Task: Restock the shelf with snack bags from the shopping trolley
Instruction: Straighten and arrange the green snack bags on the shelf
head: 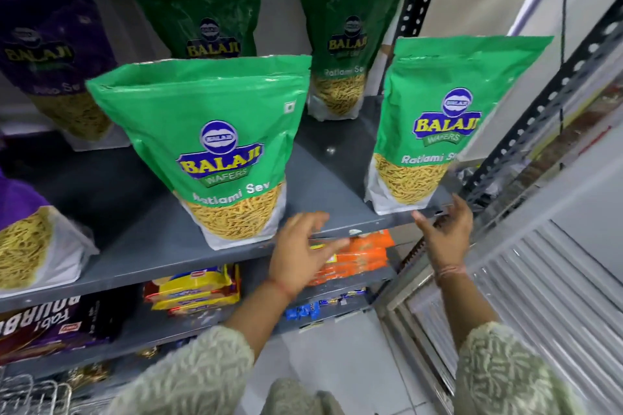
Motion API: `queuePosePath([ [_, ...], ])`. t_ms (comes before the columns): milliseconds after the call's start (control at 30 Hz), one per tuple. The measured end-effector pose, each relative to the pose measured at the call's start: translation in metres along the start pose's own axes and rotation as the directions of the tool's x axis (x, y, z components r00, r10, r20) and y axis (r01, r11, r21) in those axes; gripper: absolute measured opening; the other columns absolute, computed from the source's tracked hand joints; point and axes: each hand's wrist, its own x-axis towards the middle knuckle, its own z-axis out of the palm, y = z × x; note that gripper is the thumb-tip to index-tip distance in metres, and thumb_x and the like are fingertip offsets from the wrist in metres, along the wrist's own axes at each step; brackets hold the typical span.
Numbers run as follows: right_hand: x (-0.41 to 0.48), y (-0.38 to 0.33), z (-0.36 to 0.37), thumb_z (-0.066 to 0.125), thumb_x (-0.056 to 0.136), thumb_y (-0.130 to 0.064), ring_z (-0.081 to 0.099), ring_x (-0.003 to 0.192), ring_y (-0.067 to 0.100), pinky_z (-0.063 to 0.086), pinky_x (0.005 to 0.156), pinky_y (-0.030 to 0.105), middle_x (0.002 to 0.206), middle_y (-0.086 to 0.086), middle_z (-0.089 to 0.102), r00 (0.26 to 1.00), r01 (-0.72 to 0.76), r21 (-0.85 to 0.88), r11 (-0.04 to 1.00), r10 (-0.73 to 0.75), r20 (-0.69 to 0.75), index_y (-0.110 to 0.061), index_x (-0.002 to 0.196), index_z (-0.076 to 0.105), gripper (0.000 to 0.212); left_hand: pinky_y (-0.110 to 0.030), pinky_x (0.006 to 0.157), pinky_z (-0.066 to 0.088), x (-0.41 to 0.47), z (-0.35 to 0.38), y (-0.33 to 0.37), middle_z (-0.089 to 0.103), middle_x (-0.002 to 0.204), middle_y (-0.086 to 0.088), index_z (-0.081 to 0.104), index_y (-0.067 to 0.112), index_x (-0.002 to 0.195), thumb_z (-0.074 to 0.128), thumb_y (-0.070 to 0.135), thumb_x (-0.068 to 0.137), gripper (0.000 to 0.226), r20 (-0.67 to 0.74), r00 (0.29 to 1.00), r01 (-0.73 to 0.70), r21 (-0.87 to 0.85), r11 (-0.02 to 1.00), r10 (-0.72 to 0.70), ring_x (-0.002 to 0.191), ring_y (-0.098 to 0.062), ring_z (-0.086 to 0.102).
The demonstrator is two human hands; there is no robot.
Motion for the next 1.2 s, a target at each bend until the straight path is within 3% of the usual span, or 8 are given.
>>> queuePosePath([
  [133,0.049,0.005,-0.015,0.075,0.069,-0.009,0.039,0.126,0.023,0.035,0.102,0.027,0.139,0.015,0.042,0.928,-0.045,-0.102,0.994,0.08,0.363,-0.007,0.136,0.03,0.081,-0.035,0.11,0.031,0.076,0.048,0.021,0.037,0.146,-0.011,0.024,0.015,0.14,0.08,0.032,0.06,0.1,0.219,0.972,0.067,0.076,0.995,-0.082,0.134,-0.025,0.035],
  [267,0.066,0.005,-0.007,0.064,0.076,0.003,0.042,0.109,0.013,0.042,0.08,0.007,0.128,0.016,0.053,0.889,0.043,-0.14,0.989,0.026,0.457,-0.004,0.131,0.039,0.061,-0.041,0.099,0.043,0.102,0.088,0.016,0.049,0.137,-0.016,0.037,0.009,0.131,0.082,0.027,0.058,0.088,0.276,0.94,0.182,0.091,0.979,-0.2,0.123,-0.032,0.047],
  [467,0.07,0.026,0.003,0.06,0.078,-0.001,0.05,0.119,0.034,0.041,0.102,0.047,0.129,0.019,0.056,0.899,0.111,-0.222,0.969,-0.002,0.439,-0.009,0.128,0.044,0.053,-0.042,0.092,0.046,0.098,0.098,0.01,0.058,0.123,-0.022,0.05,0.005,0.114,0.082,0.03,0.058,0.069,0.155,0.964,0.203,0.084,0.975,-0.214,0.114,-0.036,0.051],
  [667,0.069,0.021,0.008,0.057,0.077,0.0,0.056,0.113,0.029,0.04,0.091,0.03,0.121,0.015,0.063,0.908,0.075,-0.209,0.975,0.02,0.419,-0.011,0.122,0.051,0.047,-0.045,0.103,0.041,0.097,0.093,0.015,0.051,0.132,-0.018,0.043,0.009,0.126,0.078,0.031,0.063,0.075,0.196,0.96,0.178,0.132,0.975,-0.201,0.124,-0.037,0.041],
  [800,0.048,0.017,0.009,0.062,0.074,-0.005,0.058,0.109,0.027,0.045,0.1,0.044,0.119,0.014,0.063,0.955,0.003,-0.086,0.996,0.023,0.296,-0.018,0.12,0.05,0.049,-0.032,0.106,0.036,0.078,0.073,0.019,0.05,0.139,-0.011,0.033,0.013,0.137,0.078,0.028,0.065,0.086,0.196,0.963,0.185,0.009,0.983,-0.183,0.129,-0.025,0.044],
  [933,-0.035,0.006,0.011,0.059,0.077,-0.026,0.053,0.101,0.029,0.044,0.092,0.044,0.107,0.021,0.061,0.991,0.132,-0.071,0.989,-0.13,0.033,-0.011,0.111,0.055,0.037,-0.017,0.084,0.049,0.007,0.021,0.011,0.071,0.087,-0.003,0.059,0.022,0.106,0.077,0.028,0.065,0.045,-0.135,0.982,0.102,-0.205,0.973,-0.131,0.084,-0.001,0.063],
  [1100,-0.104,-0.041,0.072,0.073,0.062,-0.04,0.05,0.116,0.024,0.042,0.099,0.038,0.126,0.009,0.051,0.814,0.185,0.135,0.974,-0.228,0.533,-0.012,0.125,0.043,0.076,-0.034,0.084,0.044,-0.041,-0.071,-0.034,0.045,0.097,0.0,0.042,0.018,0.112,0.076,0.06,0.043,0.087,-0.66,0.737,0.105,-0.104,0.989,-0.148,0.091,-0.021,0.05],
  [1200,-0.099,-0.069,0.116,0.083,0.056,-0.013,0.037,0.131,0.024,0.035,0.108,0.039,0.138,0.002,0.035,0.669,0.088,0.156,0.984,-0.175,0.722,-0.011,0.138,0.02,0.104,-0.024,0.105,0.037,-0.019,-0.112,-0.054,0.047,0.13,0.004,0.028,0.011,0.133,0.082,0.043,0.036,0.115,-0.412,0.892,0.148,-0.125,0.981,-0.187,0.121,-0.002,0.045],
])
